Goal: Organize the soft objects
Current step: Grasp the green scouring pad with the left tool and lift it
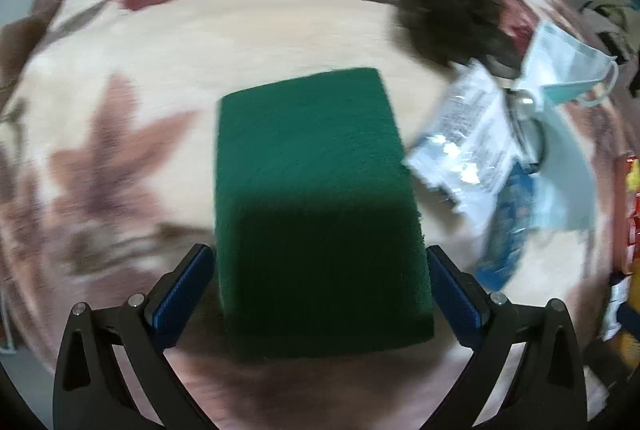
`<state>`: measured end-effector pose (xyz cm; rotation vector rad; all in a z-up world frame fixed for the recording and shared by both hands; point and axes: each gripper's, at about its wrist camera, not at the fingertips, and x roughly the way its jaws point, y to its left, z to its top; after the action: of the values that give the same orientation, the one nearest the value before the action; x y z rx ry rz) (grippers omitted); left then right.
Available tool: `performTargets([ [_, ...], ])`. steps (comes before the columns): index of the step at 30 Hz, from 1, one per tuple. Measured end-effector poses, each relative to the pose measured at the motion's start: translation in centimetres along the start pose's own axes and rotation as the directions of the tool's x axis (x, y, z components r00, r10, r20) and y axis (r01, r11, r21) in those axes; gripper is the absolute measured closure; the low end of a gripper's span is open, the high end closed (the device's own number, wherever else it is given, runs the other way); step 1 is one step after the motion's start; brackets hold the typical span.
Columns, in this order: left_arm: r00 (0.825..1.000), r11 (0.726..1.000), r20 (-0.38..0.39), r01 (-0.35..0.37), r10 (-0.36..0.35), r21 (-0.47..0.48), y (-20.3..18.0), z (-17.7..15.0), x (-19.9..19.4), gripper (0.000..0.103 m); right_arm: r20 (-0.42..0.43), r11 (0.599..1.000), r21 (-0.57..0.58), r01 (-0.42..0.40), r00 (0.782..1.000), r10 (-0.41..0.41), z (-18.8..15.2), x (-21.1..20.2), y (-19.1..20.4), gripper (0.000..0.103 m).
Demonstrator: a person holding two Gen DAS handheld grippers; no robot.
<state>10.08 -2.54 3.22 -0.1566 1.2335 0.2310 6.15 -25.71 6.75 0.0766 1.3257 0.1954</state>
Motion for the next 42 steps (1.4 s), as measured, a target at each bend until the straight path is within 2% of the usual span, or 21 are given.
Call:
performTargets([
  [7,0.999,0.997,0.049,0.018,-0.014,-0.077,5.6,-1.5,-1.5,0.0,-0.007,0.999,-0.024,-0.023,1.0,0.023,-0.7,0.6,1.7,0.002],
  [9,0.998,0.996,0.042,0.052,-0.049,-0.072,6.2,-1.2,-1.2,0.0,-0.012,0.999,-0.031,-0.026,1.0,0.026,-0.8,0.9,2.2,0.002],
  [14,0.997,0.998,0.053,0.062,-0.062,-0.006,4.4,-0.1,-1.3,0.001,-0.022,0.999,-0.044,-0.029,0.999,0.028,-0.9,1.3,3.4,0.002],
  [18,0.998,0.996,0.065,0.0,-0.006,0.091,2.2,0.7,-0.5,0.001,-0.023,0.999,-0.047,-0.023,0.999,0.022,-0.8,1.3,3.4,0.002],
  [23,0.999,0.993,0.044,-0.025,0.02,0.119,1.0,1.0,0.6,0.001,-0.035,0.999,-0.041,-0.021,0.999,0.019,-0.7,2.0,3.2,0.002],
  [27,0.996,0.984,0.027,-0.092,0.089,0.155,0.1,1.0,1.8,0.002,-0.043,0.999,-0.03,-0.025,0.999,0.024,-0.4,2.7,3.4,0.002],
  [29,0.996,0.988,0.043,-0.079,0.073,0.135,0.6,1.0,1.6,0.017,-0.042,0.999,-0.026,-0.031,0.999,0.03,-0.7,2.5,2.9,0.002],
  [30,0.997,0.99,0.055,-0.068,0.062,0.125,1.1,0.9,1.1,0.019,-0.04,0.999,-0.026,-0.032,0.999,0.031,-0.8,2.4,2.7,0.002],
  [32,0.998,0.994,0.066,-0.021,0.014,0.108,2.0,1.0,0.0,0.034,-0.039,0.999,-0.021,-0.031,0.999,0.031,-0.8,2.3,2.4,0.002],
  [35,0.996,0.993,0.081,0.036,-0.045,0.111,2.9,1.2,-1.7,0.051,-0.035,0.999,-0.006,-0.042,0.999,0.041,-1.0,2.1,2.0,0.002],
  [38,0.993,0.992,0.1,0.058,-0.069,0.11,3.7,1.5,-3.4,0.054,-0.031,0.999,-0.013,-0.049,0.998,0.048,-1.2,1.9,2.4,0.002],
  [42,0.987,0.995,0.138,0.075,-0.083,0.062,6.3,1.9,-5.5,0.054,-0.028,0.998,-0.029,-0.06,0.998,0.06,-1.4,1.5,3.2,0.002],
])
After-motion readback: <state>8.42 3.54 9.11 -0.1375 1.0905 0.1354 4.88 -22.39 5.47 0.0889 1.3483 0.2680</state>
